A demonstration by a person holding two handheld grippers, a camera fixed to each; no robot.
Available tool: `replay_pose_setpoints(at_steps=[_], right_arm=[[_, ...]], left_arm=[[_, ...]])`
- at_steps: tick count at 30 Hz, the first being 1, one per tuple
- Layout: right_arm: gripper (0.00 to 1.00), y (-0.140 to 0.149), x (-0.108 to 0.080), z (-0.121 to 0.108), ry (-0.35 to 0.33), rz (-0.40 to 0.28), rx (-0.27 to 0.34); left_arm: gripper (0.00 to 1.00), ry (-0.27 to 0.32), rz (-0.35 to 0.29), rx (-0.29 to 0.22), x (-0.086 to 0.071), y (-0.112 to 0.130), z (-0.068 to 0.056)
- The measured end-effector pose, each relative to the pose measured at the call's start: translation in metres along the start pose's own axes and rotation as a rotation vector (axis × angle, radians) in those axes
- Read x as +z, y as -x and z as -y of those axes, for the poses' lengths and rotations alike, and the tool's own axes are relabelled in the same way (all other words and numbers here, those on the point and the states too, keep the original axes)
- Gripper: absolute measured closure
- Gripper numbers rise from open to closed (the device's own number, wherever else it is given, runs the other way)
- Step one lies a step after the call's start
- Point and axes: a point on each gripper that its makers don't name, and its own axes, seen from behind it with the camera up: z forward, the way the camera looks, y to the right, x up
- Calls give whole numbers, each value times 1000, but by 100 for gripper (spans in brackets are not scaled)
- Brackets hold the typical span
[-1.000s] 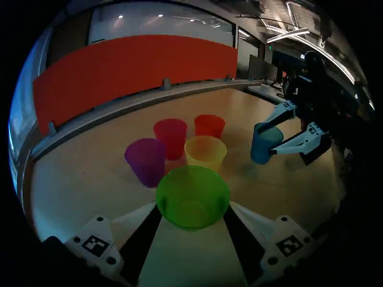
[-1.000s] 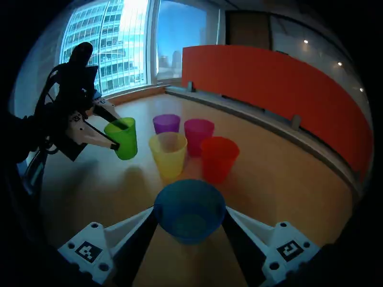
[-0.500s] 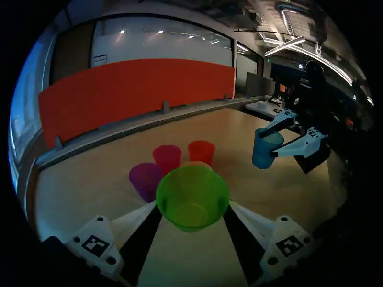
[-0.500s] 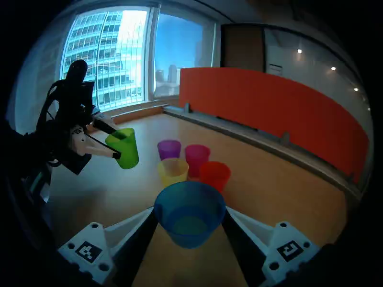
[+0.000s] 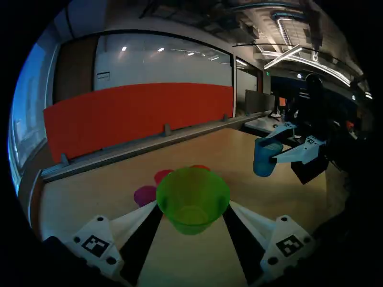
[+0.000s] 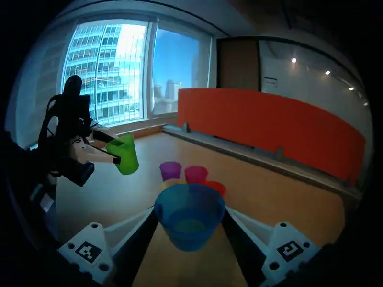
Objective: Pour water
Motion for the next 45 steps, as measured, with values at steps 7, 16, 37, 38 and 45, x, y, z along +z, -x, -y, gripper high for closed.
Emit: replay_pose_setpoints(at_steps=[7, 16, 37, 38, 45], right_arm=[[9, -12, -9, 1, 4, -48, 2], [9, -27, -19, 3, 0, -104, -9], [9, -45, -25, 6, -1, -163, -33], [9, -45, -25, 6, -2, -163, -37], [9, -52, -23, 7, -1, -165, -62]], left_arm=[[16, 2, -35, 10, -3, -15, -7], [16, 8, -78, 10, -6, -31, -16], [16, 32, -110, 18, -7, -38, -26], [16, 32, -110, 21, -7, -37, -26], [16, 31, -114, 42, -5, -34, -28]])
